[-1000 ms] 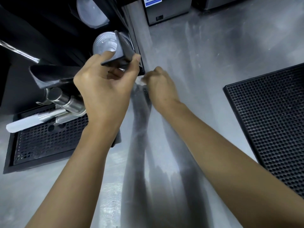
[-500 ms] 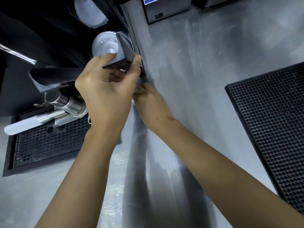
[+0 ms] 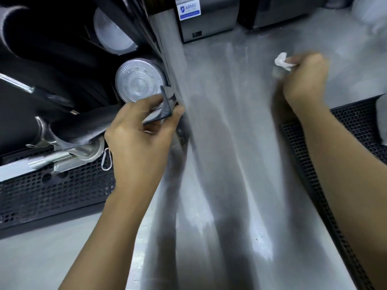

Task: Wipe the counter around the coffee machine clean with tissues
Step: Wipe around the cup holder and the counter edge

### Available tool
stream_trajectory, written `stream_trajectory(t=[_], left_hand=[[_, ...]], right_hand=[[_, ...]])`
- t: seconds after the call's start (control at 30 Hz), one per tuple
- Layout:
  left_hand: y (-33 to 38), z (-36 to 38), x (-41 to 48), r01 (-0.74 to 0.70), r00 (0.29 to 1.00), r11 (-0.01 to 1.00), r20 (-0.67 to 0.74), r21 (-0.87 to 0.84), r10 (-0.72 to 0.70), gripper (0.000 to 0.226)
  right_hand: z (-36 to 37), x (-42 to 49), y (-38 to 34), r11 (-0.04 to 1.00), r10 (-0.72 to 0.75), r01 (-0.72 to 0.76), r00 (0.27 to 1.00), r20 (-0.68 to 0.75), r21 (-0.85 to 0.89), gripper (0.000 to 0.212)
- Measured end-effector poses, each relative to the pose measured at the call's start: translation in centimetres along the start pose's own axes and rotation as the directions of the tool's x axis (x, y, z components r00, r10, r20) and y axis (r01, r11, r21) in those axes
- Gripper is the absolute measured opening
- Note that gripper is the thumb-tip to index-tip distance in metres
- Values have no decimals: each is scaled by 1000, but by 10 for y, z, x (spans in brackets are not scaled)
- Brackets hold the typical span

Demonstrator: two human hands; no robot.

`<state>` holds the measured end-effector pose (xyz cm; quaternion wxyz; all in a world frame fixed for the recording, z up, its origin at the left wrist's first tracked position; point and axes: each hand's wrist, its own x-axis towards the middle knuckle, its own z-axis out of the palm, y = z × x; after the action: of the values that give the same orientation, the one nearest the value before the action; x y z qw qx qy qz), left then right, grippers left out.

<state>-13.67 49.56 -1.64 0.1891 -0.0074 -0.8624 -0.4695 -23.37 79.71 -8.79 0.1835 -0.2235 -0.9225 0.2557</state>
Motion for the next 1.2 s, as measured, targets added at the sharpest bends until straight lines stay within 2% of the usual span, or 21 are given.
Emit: stream_trajectory(t=[0.1, 0.2, 0.27, 0.3, 0.37, 0.43, 0.5, 0.57, 0.63, 0.67, 0.7, 0.8, 0.9, 0.97, 1.0, 1.07, 1.13, 1.2], left_hand=[[-5, -4, -5, 85, 995, 996, 59, 4, -85, 46], [-1, 1, -28, 133, 991, 991, 39, -24, -132, 35], [2, 8, -48, 159, 987, 979, 37, -125, -155, 28], [1, 13, -59, 189, 982, 965, 35, -184, -186, 29], [-1, 24, -87, 272, 962, 927, 74, -257, -262, 29], [2, 35, -113, 320, 945, 904, 167, -285, -282, 25], [6, 41, -129, 275, 946, 933, 239, -231, -219, 22], [6, 44, -132, 236, 947, 952, 267, -194, -180, 21], [4, 44, -128, 248, 945, 945, 266, -211, -189, 20], [3, 44, -127, 253, 946, 941, 263, -224, -192, 20], [3, 44, -125, 249, 948, 941, 258, -231, -187, 20], [3, 45, -124, 221, 954, 957, 247, -187, -172, 20], [5, 45, -122, 201, 954, 968, 253, -149, -159, 20], [6, 45, -122, 205, 954, 966, 251, -157, -162, 19], [6, 44, -123, 207, 954, 964, 252, -166, -161, 19], [6, 44, -123, 204, 955, 962, 252, -181, -156, 18], [5, 43, -123, 205, 956, 961, 247, -184, -157, 17], [5, 44, -123, 209, 956, 960, 244, -184, -162, 17]], right_hand=[[7, -25, -11, 997, -71, 71, 997, 24, -30, 23], [10, -86, -34, 941, -339, 339, 941, 7, -25, 11], [5, -118, -42, 881, -473, 472, 874, 109, 35, 8], [0, -124, -43, 875, -483, 475, 857, 177, 89, 13], [-14, -112, -36, 911, -407, 379, 889, 209, 161, 28], [-29, -84, -29, 953, -284, 277, 958, 46, 126, 43], [-35, -46, -15, 989, -125, 130, 990, -72, 69, 39], [-24, -8, -4, 998, -8, 9, 999, -32, 55, 35], [-3, 15, -2, 998, -5, 5, 1000, 10, 64, 28], [7, 18, -4, 997, -33, 32, 999, 26, 66, 20], [13, 11, -11, 995, -96, 96, 994, 57, -4, 11], [19, -33, -31, 942, -326, 331, 941, 86, -60, 18], [10, -66, -35, 856, -496, 513, 851, 169, -71, 27], [7, -50, -36, 870, -480, 493, 855, 194, -22, 40], [8, -35, -36, 896, -433, 443, 888, 155, -33, 41], [14, -4, -36, 954, -282, 289, 956, 80, -82, 37], [23, 13, -38, 975, -194, 197, 980, 36, -107, 32], [33, 10, -43, 975, -161, 168, 985, 55, -149, 29]])
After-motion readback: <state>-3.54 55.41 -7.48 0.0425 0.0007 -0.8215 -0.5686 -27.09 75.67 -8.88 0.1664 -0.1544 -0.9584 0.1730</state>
